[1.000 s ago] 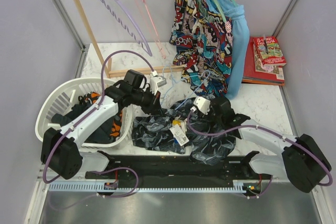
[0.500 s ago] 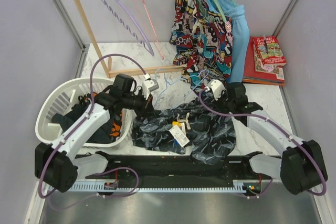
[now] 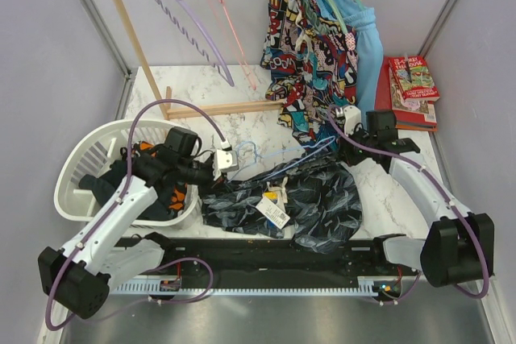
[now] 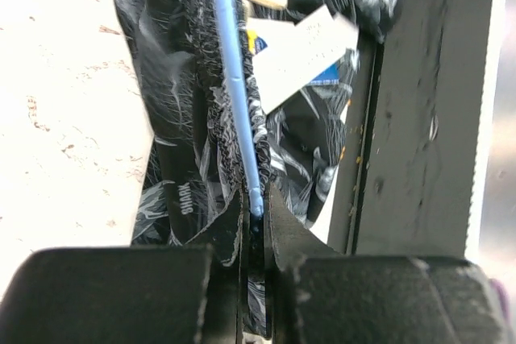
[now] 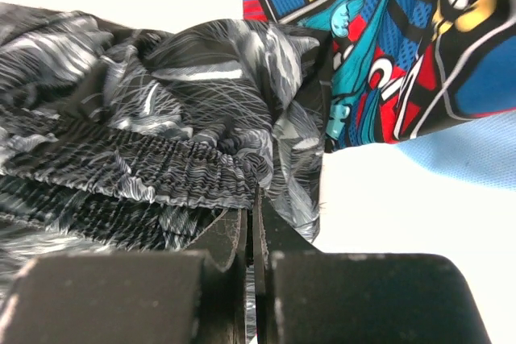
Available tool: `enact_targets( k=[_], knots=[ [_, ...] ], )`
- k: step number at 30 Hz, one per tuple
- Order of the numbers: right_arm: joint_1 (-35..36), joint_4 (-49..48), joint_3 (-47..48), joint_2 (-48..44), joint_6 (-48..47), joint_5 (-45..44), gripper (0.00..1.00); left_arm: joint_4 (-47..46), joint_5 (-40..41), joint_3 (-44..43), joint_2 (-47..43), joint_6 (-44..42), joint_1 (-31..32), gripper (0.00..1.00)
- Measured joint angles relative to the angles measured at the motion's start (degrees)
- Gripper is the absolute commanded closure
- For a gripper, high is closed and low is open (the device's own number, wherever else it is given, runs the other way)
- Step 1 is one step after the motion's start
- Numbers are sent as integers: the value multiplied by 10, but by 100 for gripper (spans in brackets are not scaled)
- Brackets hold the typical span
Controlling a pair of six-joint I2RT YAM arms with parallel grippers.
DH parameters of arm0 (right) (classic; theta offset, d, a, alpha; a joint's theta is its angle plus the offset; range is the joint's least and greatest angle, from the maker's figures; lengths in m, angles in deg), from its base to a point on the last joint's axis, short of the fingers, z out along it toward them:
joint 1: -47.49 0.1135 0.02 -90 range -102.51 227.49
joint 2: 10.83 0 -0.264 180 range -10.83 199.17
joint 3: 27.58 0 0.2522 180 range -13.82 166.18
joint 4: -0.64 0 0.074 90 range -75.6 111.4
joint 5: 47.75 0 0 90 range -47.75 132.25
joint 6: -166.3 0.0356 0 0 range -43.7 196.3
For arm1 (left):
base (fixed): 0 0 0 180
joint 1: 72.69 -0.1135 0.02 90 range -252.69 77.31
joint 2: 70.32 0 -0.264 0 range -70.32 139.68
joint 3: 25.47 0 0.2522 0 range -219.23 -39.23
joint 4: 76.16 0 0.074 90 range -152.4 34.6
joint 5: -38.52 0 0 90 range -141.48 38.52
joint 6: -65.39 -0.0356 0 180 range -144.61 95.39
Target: Place the shorts on the hanger
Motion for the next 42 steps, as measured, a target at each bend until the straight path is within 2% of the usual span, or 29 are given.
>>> enact_targets(
  k=[6,14,22,23,24,25,27,28,35,42],
  knots=[
    [-5,35,32,-2,11,24,100,26,30,0,6,-61,16,98],
    [-9,93,61,-29,5,24,100,26,92,-9,64,-64,40,98],
    [-12,162,128,-47,-18,30,99,34,143,-85,147,-50,76,98],
    [-12,174,136,-47,-22,35,94,41,153,-102,154,-44,88,98],
    [-12,183,142,-47,-25,38,84,52,162,-123,162,-36,103,98],
    [-11,195,149,-47,-27,40,62,58,167,-142,170,-28,117,98],
    [-7,222,167,-45,-33,47,54,82,175,-189,188,-14,143,98],
    [-6,234,177,-43,-36,52,46,86,178,-202,192,-10,150,98],
    [-3,271,284,-21,-51,86,27,134,192,-262,208,-6,166,98],
    [11,289,322,-22,-116,154,23,153,191,-270,208,-4,166,98]
  ],
)
